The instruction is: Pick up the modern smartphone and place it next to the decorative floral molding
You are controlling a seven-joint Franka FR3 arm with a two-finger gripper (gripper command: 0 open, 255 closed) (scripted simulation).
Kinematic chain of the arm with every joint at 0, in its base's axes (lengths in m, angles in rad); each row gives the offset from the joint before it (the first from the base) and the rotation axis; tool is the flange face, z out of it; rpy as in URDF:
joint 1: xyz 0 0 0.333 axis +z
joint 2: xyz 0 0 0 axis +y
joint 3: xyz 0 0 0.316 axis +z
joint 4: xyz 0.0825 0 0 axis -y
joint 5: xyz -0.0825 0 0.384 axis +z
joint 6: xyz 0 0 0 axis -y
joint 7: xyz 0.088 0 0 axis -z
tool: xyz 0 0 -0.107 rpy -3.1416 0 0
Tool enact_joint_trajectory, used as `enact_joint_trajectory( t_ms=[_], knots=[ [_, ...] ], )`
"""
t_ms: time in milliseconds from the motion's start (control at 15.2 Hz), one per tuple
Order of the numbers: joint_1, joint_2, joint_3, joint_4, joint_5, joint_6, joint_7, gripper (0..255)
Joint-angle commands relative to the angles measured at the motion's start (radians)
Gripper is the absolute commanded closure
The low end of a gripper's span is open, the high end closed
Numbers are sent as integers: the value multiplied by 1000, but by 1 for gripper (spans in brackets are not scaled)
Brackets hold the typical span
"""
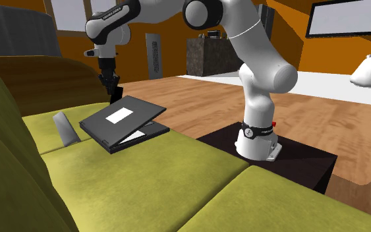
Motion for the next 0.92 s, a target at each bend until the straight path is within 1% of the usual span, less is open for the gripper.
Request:
enact_joint_trajectory(
  t_ms=[0,66,396,660,858],
  knots=[
    [0,2,0,-1,0,0,0,255],
    [1,0,0,-3,-1,0,0,0],
    [0,2,0,-1,0,0,0,0],
    [-4,-33,-17,78,-27,-105,20,0],
    [-4,-33,-17,77,-27,-105,20,0]
  ],
)
